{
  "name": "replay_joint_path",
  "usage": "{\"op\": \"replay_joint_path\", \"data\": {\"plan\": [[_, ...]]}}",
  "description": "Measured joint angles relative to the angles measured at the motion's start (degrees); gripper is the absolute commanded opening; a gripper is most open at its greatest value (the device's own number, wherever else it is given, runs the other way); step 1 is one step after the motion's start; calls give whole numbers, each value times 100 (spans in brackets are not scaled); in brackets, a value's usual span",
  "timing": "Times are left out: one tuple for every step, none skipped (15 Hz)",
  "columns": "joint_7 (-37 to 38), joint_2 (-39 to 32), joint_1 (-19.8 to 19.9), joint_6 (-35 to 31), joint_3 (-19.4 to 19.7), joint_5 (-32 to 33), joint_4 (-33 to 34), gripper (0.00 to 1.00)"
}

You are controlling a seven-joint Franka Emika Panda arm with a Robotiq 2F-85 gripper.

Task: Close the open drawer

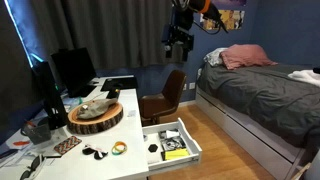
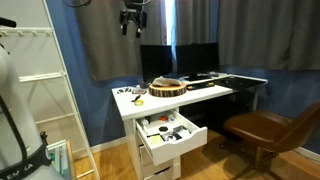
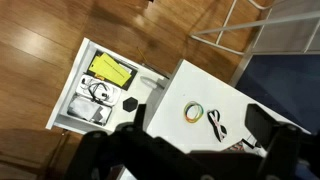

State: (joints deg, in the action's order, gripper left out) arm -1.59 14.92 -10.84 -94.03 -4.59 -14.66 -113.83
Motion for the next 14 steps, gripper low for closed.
{"op": "replay_joint_path", "data": {"plan": [[0, 0, 0, 0, 0, 0, 1, 100], [0, 0, 0, 0, 0, 0, 1, 100], [0, 0, 0, 0, 0, 0, 1, 100], [0, 0, 0, -1, 0, 0, 1, 100], [0, 0, 0, -1, 0, 0, 2, 100], [0, 0, 0, -1, 0, 0, 1, 100], [0, 0, 0, -1, 0, 0, 1, 100], [0, 0, 0, -1, 0, 0, 2, 100], [0, 0, 0, -1, 0, 0, 2, 100], [0, 0, 0, -1, 0, 0, 2, 100], [59, -16, 33, -1, 3, -5, 6, 100], [155, -58, 103, -25, 10, -8, 10, 100], [296, -127, 205, -97, 35, -10, 10, 100], [419, -226, 323, -244, 69, -10, 2, 100]]}}
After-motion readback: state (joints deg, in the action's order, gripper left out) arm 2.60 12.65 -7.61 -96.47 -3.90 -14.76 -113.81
